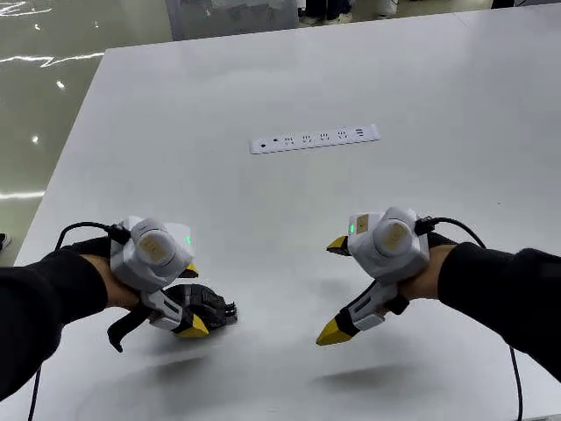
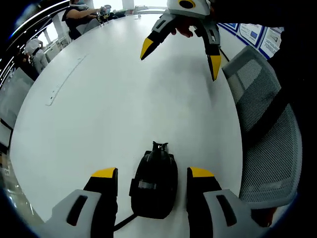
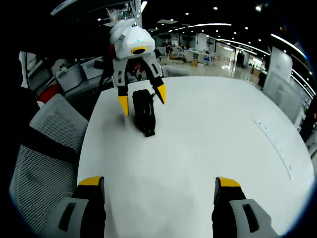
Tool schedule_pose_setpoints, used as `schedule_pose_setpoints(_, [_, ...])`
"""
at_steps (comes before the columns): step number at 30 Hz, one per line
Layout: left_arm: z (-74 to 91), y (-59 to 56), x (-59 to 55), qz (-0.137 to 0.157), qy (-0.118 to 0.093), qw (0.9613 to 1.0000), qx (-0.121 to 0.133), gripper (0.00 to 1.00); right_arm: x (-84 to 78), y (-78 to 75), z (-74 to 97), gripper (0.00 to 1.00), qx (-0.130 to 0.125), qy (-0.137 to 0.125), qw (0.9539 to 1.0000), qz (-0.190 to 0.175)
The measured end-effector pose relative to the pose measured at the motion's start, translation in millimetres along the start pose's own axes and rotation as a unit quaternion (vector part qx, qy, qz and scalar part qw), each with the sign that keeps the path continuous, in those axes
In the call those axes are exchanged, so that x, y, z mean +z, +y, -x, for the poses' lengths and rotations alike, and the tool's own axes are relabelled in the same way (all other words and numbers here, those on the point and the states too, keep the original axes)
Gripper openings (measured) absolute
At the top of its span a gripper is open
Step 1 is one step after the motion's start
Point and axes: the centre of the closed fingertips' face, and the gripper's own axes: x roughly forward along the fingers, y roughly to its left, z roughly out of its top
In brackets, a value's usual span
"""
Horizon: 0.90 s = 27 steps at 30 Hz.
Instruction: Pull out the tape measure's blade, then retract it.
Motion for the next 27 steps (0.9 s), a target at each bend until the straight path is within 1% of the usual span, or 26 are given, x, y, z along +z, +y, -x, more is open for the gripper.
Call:
schedule_pose_setpoints(2, [-1.0, -0.8, 0.3, -0.006, 0.004, 1.0, -0.005, 0.44, 3.0, 0.1, -3.4, 0.86, 0.004, 0.003, 0.9999, 0.013])
schedule_pose_setpoints(4, [-2.2, 0.5, -3.1, -0.02, 0.022, 0.9995, -0.006, 0.35, 8.3, 1.4, -7.8, 0.82, 0.012, 0.005, 0.9997, 0.021])
schedule_pose_setpoints(6, [-4.1, -3.7, -1.5, -0.019, 0.024, 0.9994, -0.013, 0.32, 17.4, 2.3, -11.8, 0.8, 0.019, -0.002, 0.9995, 0.026])
schedule_pose_setpoints(7, [-4.8, -6.4, -2.7, -0.018, 0.027, 0.9993, -0.018, 0.29, 20.8, 2.6, -13.8, 0.79, 0.021, -0.003, 0.9993, 0.03])
schedule_pose_setpoints(8, [-6.2, -6.6, -3.9, -0.02, 0.032, 0.9992, -0.015, 0.3, 26.2, 3.9, -16.5, 0.77, 0.025, -0.006, 0.999, 0.035])
schedule_pose_setpoints(9, [-5.8, -4.9, -4.1, -0.034, 0.034, 0.9988, -0.011, 0.3, 29.2, 4.5, -18.4, 0.75, 0.028, -0.008, 0.9988, 0.039])
schedule_pose_setpoints(12, [-6.5, -6.0, -4.7, -0.039, 0.041, 0.9983, -0.012, 0.29, 39.0, 6.4, -27.4, 0.69, 0.035, -0.011, 0.998, 0.052])
schedule_pose_setpoints(14, [-7.8, -6.0, -4.1, -0.037, 0.045, 0.9982, -0.009, 0.29, 42.6, 7.7, -31.9, 0.66, 0.038, -0.012, 0.9977, 0.055])
schedule_pose_setpoints(15, [-8.7, -6.6, -5.0, -0.04, 0.053, 0.9978, -0.006, 0.29, 44.4, 7.9, -36.4, 0.64, 0.041, -0.013, 0.9975, 0.056])
schedule_pose_setpoints(16, [-8.9, -6.7, -5.3, -0.047, 0.057, 0.9973, -0.003, 0.29, 44.9, 7.5, -40.1, 0.62, 0.041, -0.013, 0.9975, 0.057])
schedule_pose_setpoints(17, [-9.3, -7.3, -5.3, -0.047, 0.059, 0.9972, -0.001, 0.28, 44.6, 6.6, -44.3, 0.59, 0.04, -0.012, 0.9975, 0.058])
schedule_pose_setpoints(18, [-10.4, -8.6, -5.2, -0.052, 0.061, 0.9968, 0.001, 0.28, 44.3, 5.3, -49.8, 0.57, 0.039, -0.009, 0.9977, 0.055])
schedule_pose_setpoints(19, [-11.3, -8.4, -5.3, -0.065, 0.064, 0.9958, 0.004, 0.28, 44.4, 4.9, -53.4, 0.56, 0.038, -0.008, 0.998, 0.049])
schedule_pose_setpoints(20, [-11.8, -8.1, -6.2, -0.066, 0.069, 0.9954, 0.009, 0.28, 45.7, 5.5, -58.5, 0.55, 0.039, -0.008, 0.9983, 0.042])
schedule_pose_setpoints(23, [-10.7, -6.9, -6.1, -0.06, 0.072, 0.9956, 0.01, 0.28, 49.2, 11.1, -67.7, 0.55, 0.047, -0.006, 0.9979, 0.043])
schedule_pose_setpoints(27, [-10.6, -6.4, -6.3, -0.048, 0.066, 0.9967, 0.007, 0.29, 52.5, 14.8, -76.7, 0.49, 0.051, -0.002, 0.9971, 0.056])
